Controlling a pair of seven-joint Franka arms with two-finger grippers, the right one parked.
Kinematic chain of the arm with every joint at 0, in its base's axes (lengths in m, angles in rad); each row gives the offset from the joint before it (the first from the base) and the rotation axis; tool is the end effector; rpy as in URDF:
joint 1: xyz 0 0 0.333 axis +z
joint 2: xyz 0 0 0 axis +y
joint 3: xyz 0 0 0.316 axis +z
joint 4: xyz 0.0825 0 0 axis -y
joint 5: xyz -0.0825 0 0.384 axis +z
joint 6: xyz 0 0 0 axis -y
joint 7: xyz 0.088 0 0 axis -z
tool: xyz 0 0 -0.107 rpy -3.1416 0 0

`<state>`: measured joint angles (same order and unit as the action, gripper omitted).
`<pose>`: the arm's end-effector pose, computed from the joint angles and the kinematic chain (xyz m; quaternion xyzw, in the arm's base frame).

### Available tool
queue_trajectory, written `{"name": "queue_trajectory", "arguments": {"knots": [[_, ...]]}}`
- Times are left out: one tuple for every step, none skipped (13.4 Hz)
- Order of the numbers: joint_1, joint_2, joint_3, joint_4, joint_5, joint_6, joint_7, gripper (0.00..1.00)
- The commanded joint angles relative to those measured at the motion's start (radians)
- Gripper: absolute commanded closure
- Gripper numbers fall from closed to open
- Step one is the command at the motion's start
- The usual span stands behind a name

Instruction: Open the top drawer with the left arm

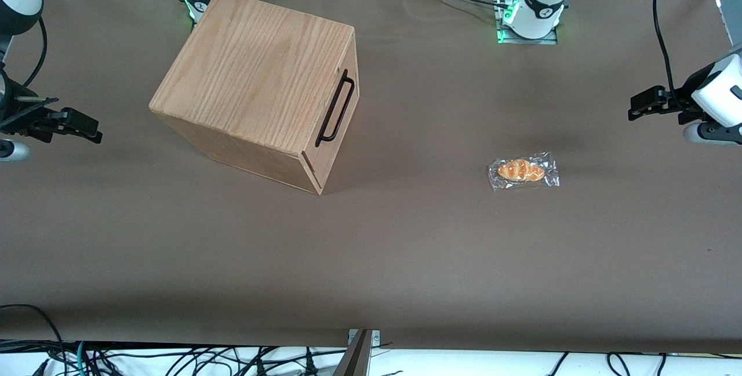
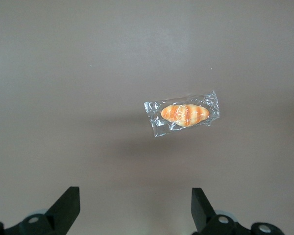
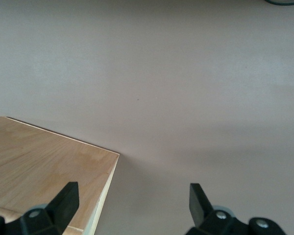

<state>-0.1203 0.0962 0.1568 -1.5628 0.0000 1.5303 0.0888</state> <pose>0.5753 0.0170 0.5712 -0.9976 0.0260 0.0641 0.0035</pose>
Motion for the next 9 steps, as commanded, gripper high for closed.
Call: {"name": "queue_trajectory", "arguments": {"knots": [[-0.013, -0.019, 0.007, -0.011, 0.031, -0.010, 0.012, 0.00], [-0.013, -0.018, 0.007, -0.010, 0.031, -0.003, 0.009, 0.00], [-0.013, -0.015, 0.007, -0.011, 0.031, 0.001, 0.003, 0.00], [-0.015, -0.015, 0.007, -0.011, 0.032, 0.019, 0.000, 0.00], [-0.013, -0.015, 0.007, -0.011, 0.031, 0.036, -0.001, 0.00], [-0.012, -0.015, 0.009, -0.017, 0.031, 0.036, -0.003, 0.00], [-0.010, -0.016, 0.017, -0.019, 0.029, 0.034, -0.004, 0.00], [-0.012, -0.016, 0.027, -0.020, 0.029, 0.033, -0.003, 0.00], [-0.010, -0.016, 0.030, -0.023, 0.028, 0.031, 0.002, 0.00]]}}
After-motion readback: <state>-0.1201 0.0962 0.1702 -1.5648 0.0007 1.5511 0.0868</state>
